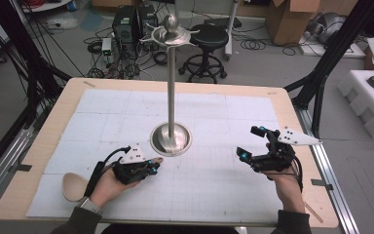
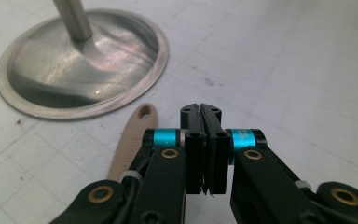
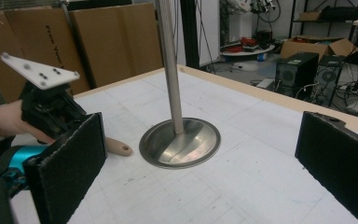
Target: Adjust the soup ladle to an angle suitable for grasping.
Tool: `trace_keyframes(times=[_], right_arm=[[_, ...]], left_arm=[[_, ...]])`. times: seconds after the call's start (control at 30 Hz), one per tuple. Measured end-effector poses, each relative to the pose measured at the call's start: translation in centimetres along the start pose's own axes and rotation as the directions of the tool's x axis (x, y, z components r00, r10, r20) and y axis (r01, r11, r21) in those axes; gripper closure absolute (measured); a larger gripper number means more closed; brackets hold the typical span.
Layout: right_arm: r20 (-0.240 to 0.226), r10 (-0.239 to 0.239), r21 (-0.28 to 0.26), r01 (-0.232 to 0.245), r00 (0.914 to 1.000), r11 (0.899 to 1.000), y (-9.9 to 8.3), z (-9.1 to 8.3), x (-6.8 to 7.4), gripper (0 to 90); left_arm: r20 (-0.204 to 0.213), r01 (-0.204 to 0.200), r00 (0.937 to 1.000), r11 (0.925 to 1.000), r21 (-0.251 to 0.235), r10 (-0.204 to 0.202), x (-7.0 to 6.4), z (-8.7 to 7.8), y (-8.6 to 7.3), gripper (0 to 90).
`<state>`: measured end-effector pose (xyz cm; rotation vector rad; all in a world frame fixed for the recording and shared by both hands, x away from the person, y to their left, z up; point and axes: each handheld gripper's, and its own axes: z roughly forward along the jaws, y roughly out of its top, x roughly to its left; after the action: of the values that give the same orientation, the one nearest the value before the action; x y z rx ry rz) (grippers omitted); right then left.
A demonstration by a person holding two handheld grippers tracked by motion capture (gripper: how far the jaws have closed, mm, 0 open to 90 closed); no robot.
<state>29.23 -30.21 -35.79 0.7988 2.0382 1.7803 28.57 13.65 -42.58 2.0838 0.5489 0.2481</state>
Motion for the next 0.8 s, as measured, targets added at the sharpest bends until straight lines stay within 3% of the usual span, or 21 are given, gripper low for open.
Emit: trace_keyframes(times=[0.07, 0.1, 0.2, 0.3, 0.33, 0.37, 0.4, 0.47, 0.53, 0.6, 0.63, 0.7, 0.73, 0.77, 0.8], right_arm=[[0.0, -0.003, -0.002, 0.003, 1.0, 1.0, 0.0, 0.0, 0.0, 1.0], [-0.003, -0.001, 0.001, 0.001, 1.0, 1.0, 0.0, 0.0, 0.1, 1.1], [0.001, -0.004, 0.002, 0.004, 1.0, 1.0, 0.0, 0.1, 0.0, 1.1], [-0.001, -0.004, 0.005, 0.004, 1.0, 1.0, 0.0, 0.2, 0.0, 1.0], [-0.001, -0.005, 0.007, 0.005, 1.0, 1.0, 0.0, 0.2, 0.0, 1.0], [0.002, -0.006, 0.009, 0.006, 1.0, 1.0, 0.0, 0.2, 0.0, 1.0], [0.002, -0.006, 0.009, 0.006, 1.0, 1.0, 0.0, 0.2, 0.0, 1.0], [0.005, -0.005, 0.007, 0.005, 1.0, 1.0, 0.0, 0.2, 0.0, 1.0], [0.005, -0.003, 0.002, 0.003, 1.0, 1.0, 0.0, 0.1, -0.1, 1.0], [0.006, -0.001, -0.001, 0.001, 1.0, 1.0, 0.0, 0.0, -0.1, 1.0], [0.007, 0.0, -0.001, 0.0, 1.0, 1.0, 0.0, -0.1, -0.1, 1.0], [0.009, -0.001, -0.003, 0.001, 1.0, 1.0, 0.0, -0.1, -0.2, 1.0], [0.009, 0.0, -0.004, 0.0, 1.0, 1.0, 0.0, -0.1, -0.2, 1.1], [0.009, 0.0, -0.004, 0.001, 1.0, 1.0, 0.0, -0.1, -0.2, 1.1], [0.008, 0.001, -0.004, -0.001, 1.0, 1.0, 0.0, -0.1, -0.2, 1.1]], left_arm=[[0.022, -0.018, 0.9996, 0.9997, 0.016, 0.017, 0.1, -1.1, 0.2, 83.7], [0.031, -0.042, 0.9987, 0.998, 0.049, 0.04, 0.2, -2.1, 0.4, 79.6], [0.05, -0.065, 0.9969, 0.9945, 0.082, 0.061, 0.4, -3.1, 0.6, 75.4], [0.041, -0.089, 0.9955, 0.9901, 0.108, 0.085, 0.9, -4.4, 1.0, 67.0], [0.041, -0.083, 0.9961, 0.9899, 0.115, 0.079, 1.2, -4.8, 1.2, 60.9], [0.04, -0.073, 0.9969, 0.9888, 0.13, 0.068, 1.5, -5.1, 1.3, 47.1], [0.039, -0.073, 0.9969, 0.9882, 0.135, 0.068, 1.8, -5.4, 1.5, 47.1], [0.069, -0.108, 0.9927, 0.9831, 0.148, 0.099, 2.2, -6.0, 1.6, 36.8], [0.079, -0.148, 0.9877, 0.9722, 0.182, 0.135, 2.5, -6.4, 1.7, 29.2], [0.057, -0.163, 0.9865, 0.9608, 0.224, 0.154, 2.6, -6.6, 1.7, 21.6], [0.04, -0.18, 0.9836, 0.9497, 0.256, 0.176, 2.8, -6.6, 1.6, 21.3], [-0.019, -0.191, 0.9775, 0.9181, 0.347, 0.21, 3.0, -6.3, 1.5, 12.5], [-0.014, -0.197, 0.9758, 0.9041, 0.379, 0.218, 3.1, -6.2, 1.4, 10.7], [0.006, -0.204, 0.9757, 0.8996, 0.386, 0.219, 3.2, -6.2, 1.3, 10.7], [0.019, -0.197, 0.9784, 0.9012, 0.386, 0.206, 3.3, -6.3, 1.1, 10.7]])
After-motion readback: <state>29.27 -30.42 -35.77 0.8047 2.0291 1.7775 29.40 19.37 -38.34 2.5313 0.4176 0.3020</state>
